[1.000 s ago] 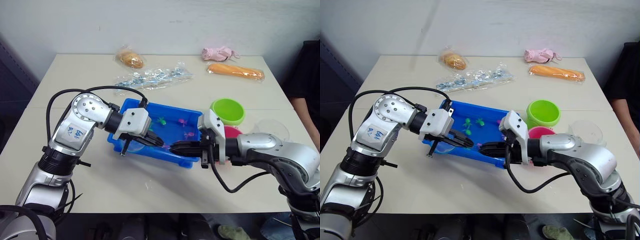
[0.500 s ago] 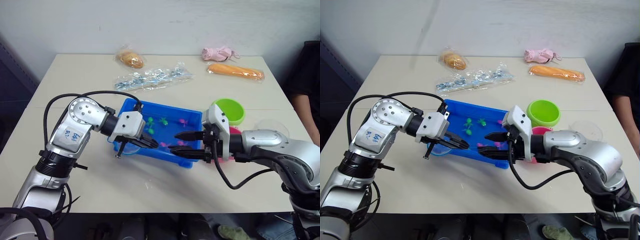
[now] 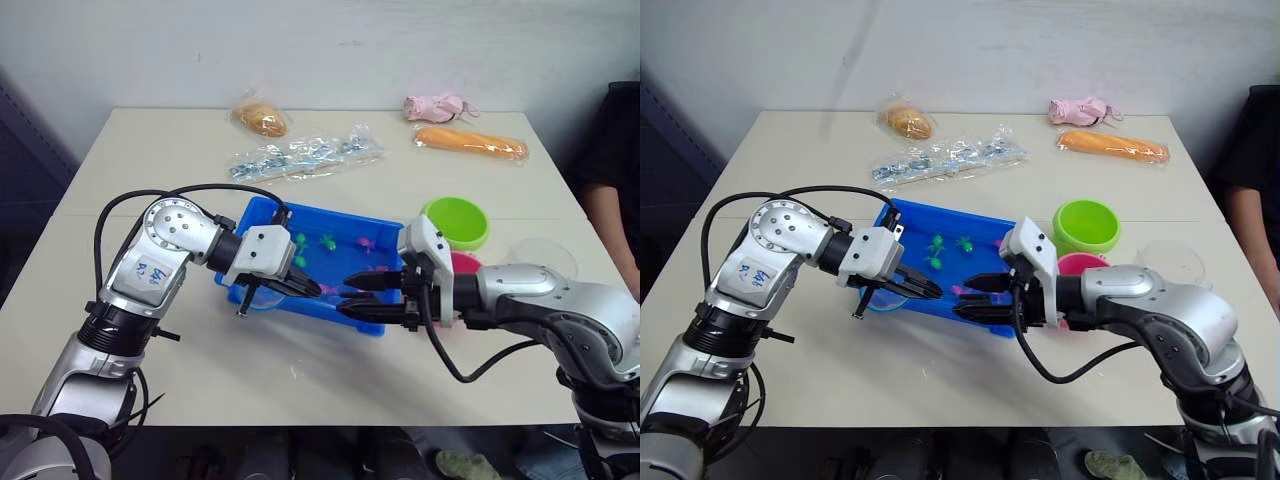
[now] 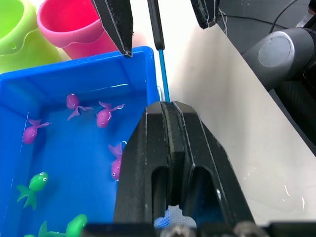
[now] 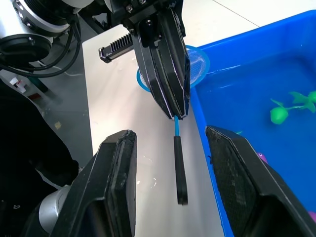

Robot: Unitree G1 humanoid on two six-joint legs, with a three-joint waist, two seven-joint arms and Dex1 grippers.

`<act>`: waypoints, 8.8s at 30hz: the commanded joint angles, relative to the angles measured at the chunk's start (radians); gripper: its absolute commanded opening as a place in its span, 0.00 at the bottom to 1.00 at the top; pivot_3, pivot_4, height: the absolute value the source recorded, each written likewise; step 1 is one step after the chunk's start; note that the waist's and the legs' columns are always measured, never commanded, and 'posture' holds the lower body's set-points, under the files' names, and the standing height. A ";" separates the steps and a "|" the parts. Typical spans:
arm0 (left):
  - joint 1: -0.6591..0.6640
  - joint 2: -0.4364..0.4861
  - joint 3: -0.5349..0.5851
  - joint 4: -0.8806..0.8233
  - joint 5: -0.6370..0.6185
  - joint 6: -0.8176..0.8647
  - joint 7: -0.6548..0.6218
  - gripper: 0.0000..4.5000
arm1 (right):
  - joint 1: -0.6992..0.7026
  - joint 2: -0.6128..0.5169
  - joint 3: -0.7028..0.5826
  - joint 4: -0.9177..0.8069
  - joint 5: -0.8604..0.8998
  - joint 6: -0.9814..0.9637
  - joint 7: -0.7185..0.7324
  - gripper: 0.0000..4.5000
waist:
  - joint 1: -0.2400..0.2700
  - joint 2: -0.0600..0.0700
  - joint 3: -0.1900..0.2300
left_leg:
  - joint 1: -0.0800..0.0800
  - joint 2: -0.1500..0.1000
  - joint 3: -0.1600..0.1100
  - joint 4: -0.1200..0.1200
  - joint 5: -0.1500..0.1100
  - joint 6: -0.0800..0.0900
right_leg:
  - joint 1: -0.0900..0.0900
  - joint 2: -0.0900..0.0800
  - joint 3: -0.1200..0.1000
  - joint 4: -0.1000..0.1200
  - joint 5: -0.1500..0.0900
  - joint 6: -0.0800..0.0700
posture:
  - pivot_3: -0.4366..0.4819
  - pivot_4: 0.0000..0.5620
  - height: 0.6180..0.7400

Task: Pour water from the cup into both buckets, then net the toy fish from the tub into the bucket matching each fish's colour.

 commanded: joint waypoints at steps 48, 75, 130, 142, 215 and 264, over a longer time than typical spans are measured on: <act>0.409 0.034 0.416 -0.073 -0.337 0.142 0.147 0.99 | -0.018 -0.327 0.058 0.361 -0.865 -1.021 0.420 0.00 | -0.016 -0.001 0.001 | 0.004 0.002 0.000 0.000 0.000 -0.001 | 0.001 -0.001 0.004 0.002 0.000 0.001 | 0.48 0.27 1.00; 0.440 0.010 0.405 -0.134 -0.353 0.160 0.213 0.99 | -0.041 -0.275 0.131 0.284 -0.856 -0.767 0.603 0.00 | -0.021 -0.001 0.001 | 0.005 0.004 -0.002 0.001 0.000 0.000 | 0.002 -0.002 0.004 0.003 0.000 0.001 | 0.48 0.27 1.00; 0.224 -0.150 0.240 0.028 -0.359 0.169 0.152 0.99 | 0.914 0.070 -0.805 0.096 -0.871 -1.298 0.200 0.00 | -0.002 -0.001 0.000 | 0.010 0.000 0.001 0.000 -0.001 -0.001 | 0.004 0.002 0.010 0.004 0.001 0.001 | 0.48 0.27 1.00; 0.247 -0.172 0.236 -0.001 -0.355 0.165 0.176 0.99 | 0.946 0.016 -0.764 0.283 -1.250 -1.818 -0.048 0.00 | -0.001 -0.001 0.000 | 0.010 0.002 0.001 0.000 0.000 -0.001 | 0.004 0.002 0.010 0.003 0.000 0.001 | 0.48 0.27 1.00; 0.544 0.050 0.474 -0.095 -0.321 0.064 0.219 0.99 | 0.254 -0.353 -0.052 0.240 -0.817 -1.212 0.314 0.00 | -0.018 -0.001 0.000 | 0.008 0.007 -0.001 0.001 -0.001 0.000 | 0.003 0.000 0.007 0.003 0.000 -0.001 | 0.48 0.27 1.00; 0.612 0.053 0.491 -0.171 -0.319 0.073 0.321 0.99 | 0.007 -0.149 0.049 0.138 -0.721 -0.439 0.460 0.00 | -0.024 -0.001 0.000 | 0.008 0.008 -0.001 0.001 -0.002 -0.002 | 0.003 0.001 0.007 0.003 0.000 -0.002 | 0.48 0.27 1.00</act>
